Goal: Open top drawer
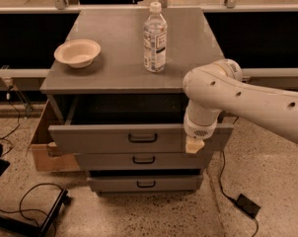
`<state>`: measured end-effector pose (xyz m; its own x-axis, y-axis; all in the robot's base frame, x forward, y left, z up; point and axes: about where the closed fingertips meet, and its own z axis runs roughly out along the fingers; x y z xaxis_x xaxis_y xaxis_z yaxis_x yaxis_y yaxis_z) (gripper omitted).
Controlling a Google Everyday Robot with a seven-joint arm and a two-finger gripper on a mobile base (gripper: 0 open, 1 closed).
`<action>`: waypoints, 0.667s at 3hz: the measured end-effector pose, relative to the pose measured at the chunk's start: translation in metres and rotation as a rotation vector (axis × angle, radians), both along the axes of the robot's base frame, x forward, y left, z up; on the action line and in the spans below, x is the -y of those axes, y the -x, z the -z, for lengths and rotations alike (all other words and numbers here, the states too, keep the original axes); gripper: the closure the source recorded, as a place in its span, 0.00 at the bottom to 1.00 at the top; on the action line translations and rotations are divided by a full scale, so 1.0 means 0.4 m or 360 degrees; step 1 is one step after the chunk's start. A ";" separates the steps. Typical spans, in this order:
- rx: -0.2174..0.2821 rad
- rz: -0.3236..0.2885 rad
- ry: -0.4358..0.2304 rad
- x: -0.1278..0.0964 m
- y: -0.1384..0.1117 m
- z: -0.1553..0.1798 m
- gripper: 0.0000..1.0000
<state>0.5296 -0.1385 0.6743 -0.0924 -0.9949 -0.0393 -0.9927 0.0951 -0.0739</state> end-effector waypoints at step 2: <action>-0.0121 0.0050 -0.0030 0.008 0.101 -0.015 0.87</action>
Offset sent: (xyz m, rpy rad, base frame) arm -0.0343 -0.0028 0.0029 0.0160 0.0647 -0.0266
